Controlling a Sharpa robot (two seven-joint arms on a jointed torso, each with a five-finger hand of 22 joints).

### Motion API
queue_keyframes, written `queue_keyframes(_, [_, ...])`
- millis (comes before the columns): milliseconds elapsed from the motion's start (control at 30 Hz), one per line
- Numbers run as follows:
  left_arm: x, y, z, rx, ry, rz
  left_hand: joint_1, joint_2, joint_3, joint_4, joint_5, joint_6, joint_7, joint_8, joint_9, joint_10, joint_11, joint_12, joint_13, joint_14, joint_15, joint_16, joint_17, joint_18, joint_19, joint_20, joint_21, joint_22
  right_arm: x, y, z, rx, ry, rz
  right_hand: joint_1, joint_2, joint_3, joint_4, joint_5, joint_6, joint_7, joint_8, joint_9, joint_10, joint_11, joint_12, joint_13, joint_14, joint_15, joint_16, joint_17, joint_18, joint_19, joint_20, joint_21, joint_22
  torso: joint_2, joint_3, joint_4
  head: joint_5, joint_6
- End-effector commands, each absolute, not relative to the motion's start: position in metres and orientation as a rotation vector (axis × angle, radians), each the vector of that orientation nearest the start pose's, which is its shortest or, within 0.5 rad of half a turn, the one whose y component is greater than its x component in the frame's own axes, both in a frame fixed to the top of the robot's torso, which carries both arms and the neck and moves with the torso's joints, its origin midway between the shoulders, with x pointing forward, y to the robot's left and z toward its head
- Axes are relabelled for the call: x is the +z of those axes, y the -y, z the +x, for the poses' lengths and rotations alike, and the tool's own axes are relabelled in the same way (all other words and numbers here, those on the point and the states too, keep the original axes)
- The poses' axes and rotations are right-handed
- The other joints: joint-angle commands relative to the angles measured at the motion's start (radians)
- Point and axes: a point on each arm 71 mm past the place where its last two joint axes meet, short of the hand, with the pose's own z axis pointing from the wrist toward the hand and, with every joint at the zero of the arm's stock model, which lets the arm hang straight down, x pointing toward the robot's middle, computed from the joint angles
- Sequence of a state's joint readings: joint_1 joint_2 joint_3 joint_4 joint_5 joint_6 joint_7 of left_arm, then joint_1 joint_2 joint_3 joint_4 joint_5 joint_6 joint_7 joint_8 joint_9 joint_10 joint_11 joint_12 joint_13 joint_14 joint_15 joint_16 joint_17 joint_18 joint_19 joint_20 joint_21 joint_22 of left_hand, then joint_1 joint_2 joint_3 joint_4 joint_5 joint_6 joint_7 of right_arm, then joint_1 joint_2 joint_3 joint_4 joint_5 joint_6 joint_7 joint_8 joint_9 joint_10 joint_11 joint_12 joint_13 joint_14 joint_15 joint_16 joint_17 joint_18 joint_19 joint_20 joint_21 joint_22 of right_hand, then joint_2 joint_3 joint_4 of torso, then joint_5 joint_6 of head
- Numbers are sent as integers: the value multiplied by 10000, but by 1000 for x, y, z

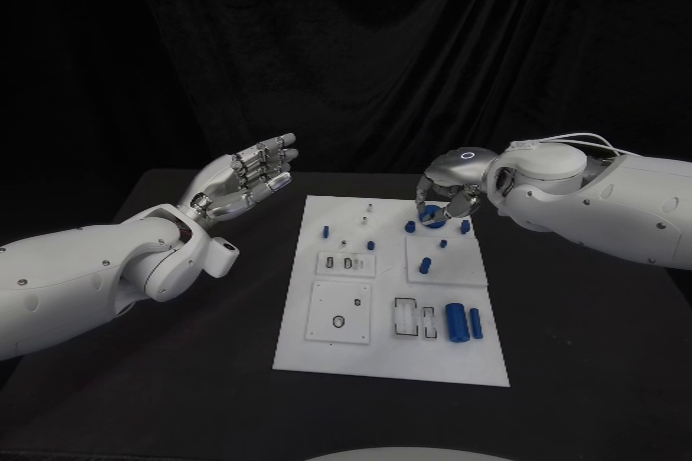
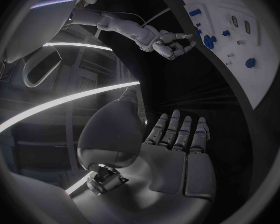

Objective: Assemble the parts on the task board

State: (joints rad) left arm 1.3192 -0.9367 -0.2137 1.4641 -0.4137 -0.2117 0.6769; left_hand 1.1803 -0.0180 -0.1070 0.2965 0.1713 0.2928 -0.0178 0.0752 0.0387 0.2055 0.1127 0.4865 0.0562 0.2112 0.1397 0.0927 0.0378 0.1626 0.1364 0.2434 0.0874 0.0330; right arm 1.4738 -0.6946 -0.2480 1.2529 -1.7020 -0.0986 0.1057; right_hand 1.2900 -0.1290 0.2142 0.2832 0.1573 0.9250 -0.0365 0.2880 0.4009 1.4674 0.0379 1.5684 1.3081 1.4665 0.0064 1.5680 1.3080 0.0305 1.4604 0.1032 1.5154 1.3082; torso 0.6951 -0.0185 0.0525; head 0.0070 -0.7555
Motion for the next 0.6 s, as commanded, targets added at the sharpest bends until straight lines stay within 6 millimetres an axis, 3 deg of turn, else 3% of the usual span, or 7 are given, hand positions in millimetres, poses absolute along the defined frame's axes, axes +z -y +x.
queue_keyframes(33, [-158,-257,482,-15617,-13638,-3873,30,102,16,-25,39,-65,0,-29,-10,-79,4,-49,-13,14,59,-47,-6,103,-58,17,-34,-8,-140,197,548,4020,-16497,-7117,233,-70,319,12,-25,-162,66,-200,-66,1034,-113,24,2627,1043,-125,28,2628,-245,869,-19,393,2518,0,-6,1,0,5])
queue_keyframes(333, [-158,-257,482,-15636,-13662,-3877,74,164,-3,-33,123,-131,24,-59,-15,-83,12,-55,-11,39,90,-41,-3,109,-4,50,3,8,-148,195,552,3622,-16807,-6859,754,-77,773,-394,50,-1082,5,-993,-330,1034,-321,24,2627,1043,-311,28,2628,-276,1003,-136,482,2581,4,-5,0,31,-54])
queue_keyframes(467, [-158,-257,482,-15655,-13676,-3873,74,164,-3,-33,123,-131,24,-59,-15,-83,12,-55,-11,39,90,-41,-3,109,-4,50,3,8,-151,195,553,3560,-16850,-6797,682,-89,771,-448,44,-1397,2,-1226,-420,1034,-394,24,2627,1043,-382,28,2628,-305,1104,-201,554,2626,7,-4,-6,74,-95])
queue_keyframes(600, [-159,-257,482,-15689,-13700,-3868,83,178,-6,-35,147,-141,29,-64,-15,-85,14,-56,-11,44,94,-40,-2,111,-1,57,4,8,-157,195,554,3488,-17001,-6763,594,-109,751,-452,45,-1619,15,-1400,-507,1034,-472,24,2627,1043,-465,28,2628,-305,1104,-279,554,2626,8,-1,-2,36,-134])
